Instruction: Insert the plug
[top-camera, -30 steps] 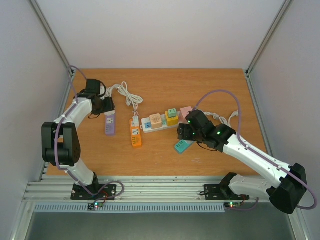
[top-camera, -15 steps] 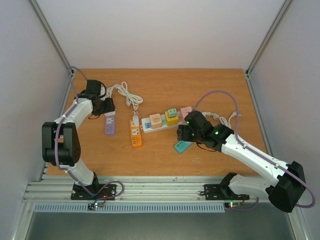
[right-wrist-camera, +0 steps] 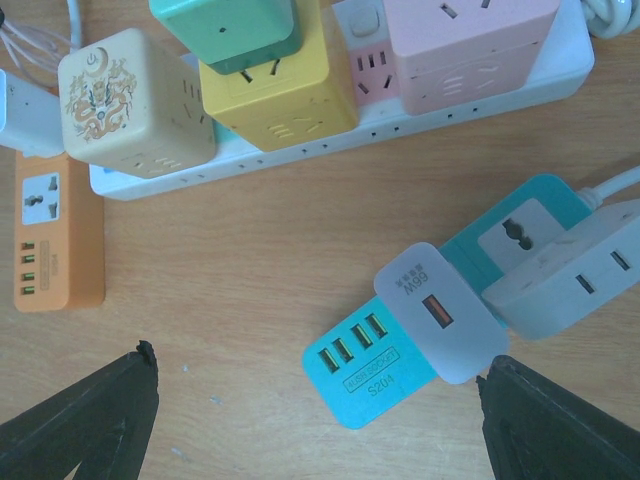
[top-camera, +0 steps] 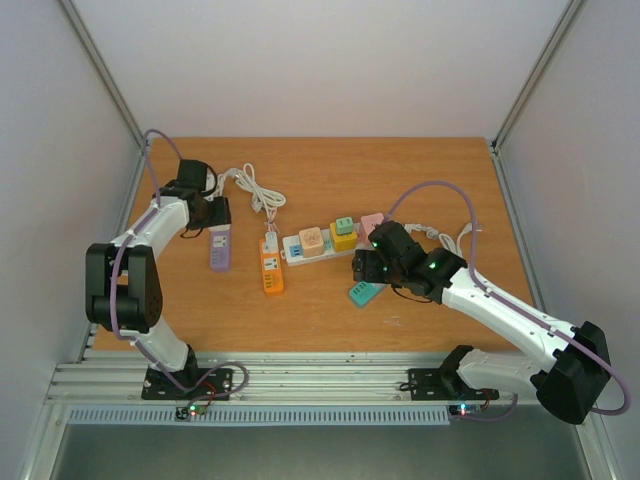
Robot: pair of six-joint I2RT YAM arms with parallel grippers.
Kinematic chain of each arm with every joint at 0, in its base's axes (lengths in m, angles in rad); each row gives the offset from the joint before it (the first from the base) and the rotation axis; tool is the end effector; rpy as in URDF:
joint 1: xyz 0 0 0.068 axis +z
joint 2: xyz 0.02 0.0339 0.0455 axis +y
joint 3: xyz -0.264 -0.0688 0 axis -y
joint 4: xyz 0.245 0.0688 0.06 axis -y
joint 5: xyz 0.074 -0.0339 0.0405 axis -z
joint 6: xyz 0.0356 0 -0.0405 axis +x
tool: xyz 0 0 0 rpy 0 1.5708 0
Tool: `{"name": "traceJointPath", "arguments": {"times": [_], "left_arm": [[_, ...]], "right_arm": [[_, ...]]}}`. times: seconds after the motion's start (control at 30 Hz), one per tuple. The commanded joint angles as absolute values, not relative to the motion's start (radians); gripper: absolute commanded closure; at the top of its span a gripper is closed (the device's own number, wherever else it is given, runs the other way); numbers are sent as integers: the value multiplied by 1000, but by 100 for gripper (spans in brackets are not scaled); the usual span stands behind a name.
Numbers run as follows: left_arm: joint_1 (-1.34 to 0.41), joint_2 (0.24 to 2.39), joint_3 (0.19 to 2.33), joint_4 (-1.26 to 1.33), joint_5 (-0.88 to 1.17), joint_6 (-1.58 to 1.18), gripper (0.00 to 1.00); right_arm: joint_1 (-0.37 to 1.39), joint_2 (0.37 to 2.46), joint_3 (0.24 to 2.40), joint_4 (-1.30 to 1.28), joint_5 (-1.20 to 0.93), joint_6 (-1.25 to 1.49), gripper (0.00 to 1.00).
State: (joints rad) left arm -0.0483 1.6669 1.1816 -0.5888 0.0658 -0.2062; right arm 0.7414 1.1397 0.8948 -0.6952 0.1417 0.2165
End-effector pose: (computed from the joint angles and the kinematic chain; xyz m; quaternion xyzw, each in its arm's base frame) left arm 0.3417 -0.0189 0.2188 -0.0683 0.9664 -0.0628 0.2396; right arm 0.1703 0.1491 0.2639 -0.2248 0.9215 0.0828 0.3056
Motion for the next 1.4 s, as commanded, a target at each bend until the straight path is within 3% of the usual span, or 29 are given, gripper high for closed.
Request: {"name": "traceJointPath", "arguments": {"times": [0.0,1.17,1.27,1.37], "left_arm": [[-74,1692,1207,-551,4,-149,69],[-86,1739,1067,-474,16,-338,64],[-112,1718,1095,-526,-46,-289,51],[-118,1697,1148,-578,-59,-251,32]], "right_arm": [[740,1147,889,-679,137,222,12],[740,1123,876,-692,125,233,12],[741,1120,871,-688,132,235,12],[741,1114,865,-676,135,236,12]]}}
